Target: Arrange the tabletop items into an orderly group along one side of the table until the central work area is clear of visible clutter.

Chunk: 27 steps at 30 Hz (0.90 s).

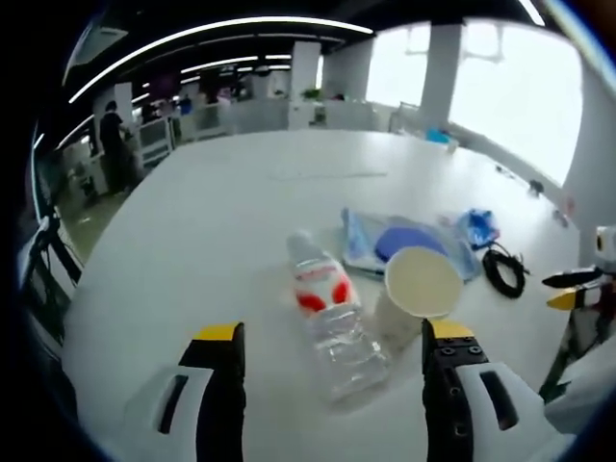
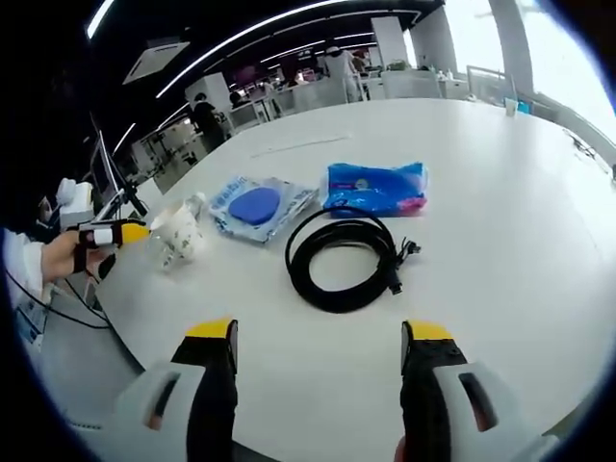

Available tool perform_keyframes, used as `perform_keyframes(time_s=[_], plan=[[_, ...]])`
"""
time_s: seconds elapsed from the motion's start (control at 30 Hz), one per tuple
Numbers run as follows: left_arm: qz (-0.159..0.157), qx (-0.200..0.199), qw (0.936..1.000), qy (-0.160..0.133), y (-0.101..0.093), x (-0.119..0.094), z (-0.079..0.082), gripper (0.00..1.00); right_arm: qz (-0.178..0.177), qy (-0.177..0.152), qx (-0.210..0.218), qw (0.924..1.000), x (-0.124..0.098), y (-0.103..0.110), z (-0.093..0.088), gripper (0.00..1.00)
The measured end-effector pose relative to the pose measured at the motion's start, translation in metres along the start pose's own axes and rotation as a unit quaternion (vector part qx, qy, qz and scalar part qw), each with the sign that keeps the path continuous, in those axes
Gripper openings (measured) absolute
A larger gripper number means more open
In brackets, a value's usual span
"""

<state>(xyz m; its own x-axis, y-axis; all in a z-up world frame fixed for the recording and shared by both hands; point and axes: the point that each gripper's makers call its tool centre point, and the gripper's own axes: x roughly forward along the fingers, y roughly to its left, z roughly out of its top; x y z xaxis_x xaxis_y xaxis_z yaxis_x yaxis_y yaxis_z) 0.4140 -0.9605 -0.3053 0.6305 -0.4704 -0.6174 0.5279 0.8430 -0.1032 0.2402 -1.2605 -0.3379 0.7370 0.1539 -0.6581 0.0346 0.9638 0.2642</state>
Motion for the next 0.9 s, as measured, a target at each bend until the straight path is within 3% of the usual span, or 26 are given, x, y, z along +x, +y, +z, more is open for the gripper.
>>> perform_keyframes(time_s=[0.4,0.9], plan=[[0.002,0.004,1.0,0.004,0.011,0.01,0.008,0.69,-0.003,0.005,0.007,1.0,0.002,-0.002,-0.003,0.67],[0.013,-0.009,0.9999,-0.004,0.034,0.025,0.032,0.65,-0.001,0.017,0.005,0.9998,0.007,0.0,-0.008,0.67]])
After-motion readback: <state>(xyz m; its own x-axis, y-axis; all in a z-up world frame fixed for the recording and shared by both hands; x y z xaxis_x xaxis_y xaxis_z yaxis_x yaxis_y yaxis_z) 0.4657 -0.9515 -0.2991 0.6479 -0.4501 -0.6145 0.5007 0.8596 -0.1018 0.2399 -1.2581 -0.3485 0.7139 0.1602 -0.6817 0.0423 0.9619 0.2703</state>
